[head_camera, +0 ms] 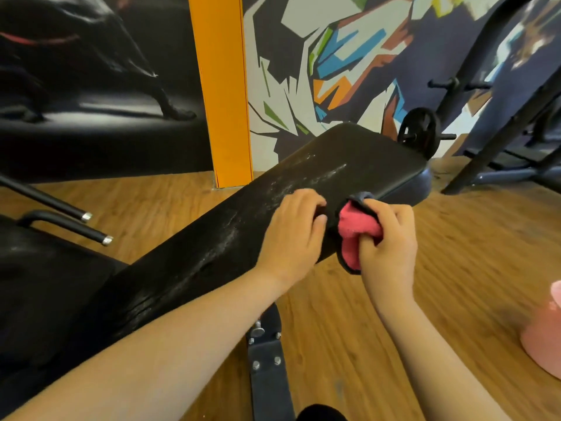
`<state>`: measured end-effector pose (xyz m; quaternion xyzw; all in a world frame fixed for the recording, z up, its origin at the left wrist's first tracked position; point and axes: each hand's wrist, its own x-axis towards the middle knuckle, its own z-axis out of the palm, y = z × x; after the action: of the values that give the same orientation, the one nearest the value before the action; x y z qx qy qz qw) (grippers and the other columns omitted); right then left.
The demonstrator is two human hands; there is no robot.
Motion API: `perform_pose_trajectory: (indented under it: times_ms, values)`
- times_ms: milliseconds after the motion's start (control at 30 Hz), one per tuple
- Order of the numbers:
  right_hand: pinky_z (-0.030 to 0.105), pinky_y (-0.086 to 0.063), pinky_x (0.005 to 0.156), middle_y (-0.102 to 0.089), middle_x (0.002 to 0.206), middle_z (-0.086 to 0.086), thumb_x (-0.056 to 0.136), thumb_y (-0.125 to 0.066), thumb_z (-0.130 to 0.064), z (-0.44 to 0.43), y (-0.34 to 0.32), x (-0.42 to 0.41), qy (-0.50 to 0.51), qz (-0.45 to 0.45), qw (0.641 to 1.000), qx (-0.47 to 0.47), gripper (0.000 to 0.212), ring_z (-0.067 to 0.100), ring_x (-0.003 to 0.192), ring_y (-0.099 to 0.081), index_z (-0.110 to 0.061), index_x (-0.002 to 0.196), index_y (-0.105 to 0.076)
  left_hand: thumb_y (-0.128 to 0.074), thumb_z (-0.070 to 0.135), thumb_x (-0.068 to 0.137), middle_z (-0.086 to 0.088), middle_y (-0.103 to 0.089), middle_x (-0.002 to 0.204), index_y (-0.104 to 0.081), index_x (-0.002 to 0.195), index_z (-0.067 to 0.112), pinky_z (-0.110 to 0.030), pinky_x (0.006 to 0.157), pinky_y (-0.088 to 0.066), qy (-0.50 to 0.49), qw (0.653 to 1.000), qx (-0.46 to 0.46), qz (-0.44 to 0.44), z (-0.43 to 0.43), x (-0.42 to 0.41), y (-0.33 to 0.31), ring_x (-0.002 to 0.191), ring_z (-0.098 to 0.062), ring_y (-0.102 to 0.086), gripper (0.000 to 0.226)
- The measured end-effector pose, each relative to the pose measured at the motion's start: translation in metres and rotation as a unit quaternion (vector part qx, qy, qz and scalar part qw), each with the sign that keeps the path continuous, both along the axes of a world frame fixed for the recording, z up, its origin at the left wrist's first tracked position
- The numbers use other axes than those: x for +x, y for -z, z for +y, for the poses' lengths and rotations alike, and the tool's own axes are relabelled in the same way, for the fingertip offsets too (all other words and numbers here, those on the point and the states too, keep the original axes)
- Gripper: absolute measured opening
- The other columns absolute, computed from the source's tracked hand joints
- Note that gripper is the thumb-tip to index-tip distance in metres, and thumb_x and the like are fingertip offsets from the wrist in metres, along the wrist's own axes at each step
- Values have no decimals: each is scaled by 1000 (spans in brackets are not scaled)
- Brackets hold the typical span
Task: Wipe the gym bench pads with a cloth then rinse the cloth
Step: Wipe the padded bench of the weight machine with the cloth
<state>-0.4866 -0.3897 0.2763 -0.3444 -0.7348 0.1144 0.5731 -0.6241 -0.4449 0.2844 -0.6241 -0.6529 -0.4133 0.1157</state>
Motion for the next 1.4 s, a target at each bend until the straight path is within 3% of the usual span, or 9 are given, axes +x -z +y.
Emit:
perform_pose_trajectory:
  times_ms: [167, 367, 467, 600, 800, 967, 1067, 1233, 1400]
  values:
    - [4, -33, 86, -48, 103, 0, 78, -58, 11, 16, -2, 5, 25, 70, 997, -9, 41, 13, 98, -47, -4, 116, -63, -30, 28, 99, -2, -57, 113, -56, 114, 13, -38, 84, -45, -65, 996, 19, 62, 40, 24, -3, 99, -21, -50, 33]
    - [19, -36, 90, -50, 106, 14, 75, -43, 2, -11, 32, -34, 11, 113, 993, -36, 41, 20, 101, -44, -1, 113, -57, -50, 19, 97, -4, -58, 109, -55, 109, 12, -44, 81, -48, -56, 997, 21, 42, 43, 22, 0, 97, -24, -53, 15]
    - [12, -33, 89, -49, 105, 14, 77, -42, -5, 6, 21, -23, 5, 101, 995, -2, 38, 20, 99, -45, -2, 113, -56, -42, 25, 100, -1, -57, 111, -54, 111, 14, -36, 86, -48, -57, 998, 23, 25, 41, 21, 1, 101, -17, -49, 20]
    - [6, -30, 89, -46, 106, 12, 77, -42, -3, 36, -8, -5, 72, 169, 983, -2, 40, 11, 100, -40, 2, 114, -55, -26, 35, 98, 1, -57, 112, -56, 115, 14, -21, 84, -37, -50, 998, 35, 12, 40, 23, -1, 103, -10, -46, 41]
    - [23, -38, 86, -48, 106, 14, 80, -42, -4, 0, 29, -31, 44, 113, 993, -4, 38, 22, 99, -45, 3, 115, -55, -47, 23, 98, -1, -57, 111, -55, 111, 14, -38, 84, -48, -46, 999, 27, -10, 42, 21, 2, 101, -17, -48, 18]
    - [10, -35, 88, -42, 108, 9, 76, -44, 10, 32, -11, -12, 83, 204, 975, -28, 42, 16, 102, -43, 0, 116, -53, -25, 36, 99, 1, -58, 112, -57, 115, 14, -18, 88, -33, -55, 998, 33, 3, 39, 23, 1, 105, -14, -50, 42]
    - [0, -30, 85, -41, 110, 13, 80, -44, 14, 40, -27, -12, 132, 273, 950, -80, 43, 16, 103, -42, 0, 120, -50, -24, 37, 98, 1, -59, 112, -57, 115, 14, -21, 82, -37, -57, 998, 33, -1, 39, 24, 1, 104, -13, -50, 44]
    - [6, -32, 88, -41, 109, 5, 74, -42, 10, 5, 3, -30, 76, 194, 977, -50, 49, 13, 102, -41, -5, 120, -52, -26, 35, 97, -2, -59, 110, -57, 113, 12, -28, 83, -41, -55, 998, 35, -3, 40, 24, 0, 102, -17, -51, 42]
    - [7, -37, 80, -41, 107, 8, 81, -40, 14, 52, -43, -8, 132, 327, 927, -131, 44, 15, 97, -46, -6, 118, -52, -24, 39, 97, 1, -59, 112, -58, 115, 16, -20, 83, -35, -62, 998, 31, -9, 40, 23, 1, 105, -12, -50, 45]
